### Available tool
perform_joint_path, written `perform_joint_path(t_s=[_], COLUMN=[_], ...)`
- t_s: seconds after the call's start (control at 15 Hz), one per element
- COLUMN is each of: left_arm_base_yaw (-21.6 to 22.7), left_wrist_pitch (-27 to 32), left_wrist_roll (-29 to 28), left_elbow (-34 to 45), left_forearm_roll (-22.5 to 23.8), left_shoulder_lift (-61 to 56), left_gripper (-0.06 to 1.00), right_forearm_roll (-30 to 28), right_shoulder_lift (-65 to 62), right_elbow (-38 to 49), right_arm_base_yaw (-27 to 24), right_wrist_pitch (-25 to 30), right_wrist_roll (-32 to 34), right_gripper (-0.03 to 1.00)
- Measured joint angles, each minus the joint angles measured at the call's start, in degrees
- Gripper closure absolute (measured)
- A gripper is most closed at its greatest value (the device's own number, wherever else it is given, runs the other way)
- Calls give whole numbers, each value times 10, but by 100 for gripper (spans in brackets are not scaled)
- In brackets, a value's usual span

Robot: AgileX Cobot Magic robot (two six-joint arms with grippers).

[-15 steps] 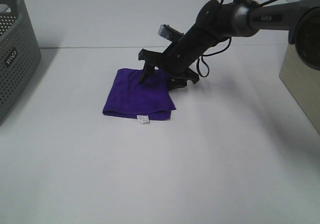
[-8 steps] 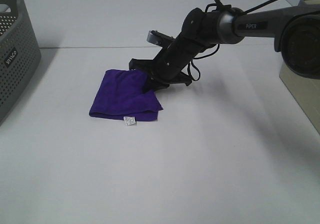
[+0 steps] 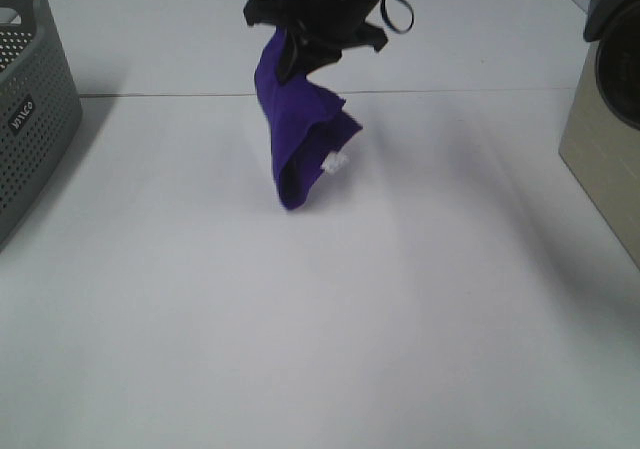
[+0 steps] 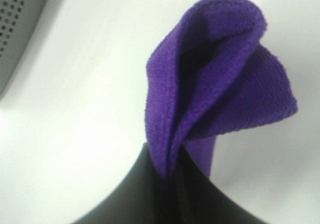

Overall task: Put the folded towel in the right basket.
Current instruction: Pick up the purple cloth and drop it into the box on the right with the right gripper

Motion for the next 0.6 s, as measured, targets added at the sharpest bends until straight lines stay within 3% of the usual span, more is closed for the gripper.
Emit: perform_joint_path(t_s=[0.13,0.27,0.4,0.47,0.6], left_arm_base_yaw=[0,0,0,0,0], left_wrist_pitch=[0,0,0,0,0], left_wrist_roll=[0,0,0,0,0], left_elbow=[0,0,0,0,0], left_forearm_roll=[0,0,0,0,0], left_shoulder_lift=[0,0,0,0,0], left_gripper=[-5,-5,-5,-5,-5], right_forearm_roll=[-44,-132,-245,-314,-331], right_shoulder_lift=[-12,-28,-73,-130,-180], right_elbow=[-61,-132,-150,-153,-154], right_arm_base_yaw=[0,0,-3,-30,-97], right_wrist_pitch=[41,52,54,56,56], right_wrist_roll=[0,0,0,3,12], right_gripper=[91,91,91,91,91])
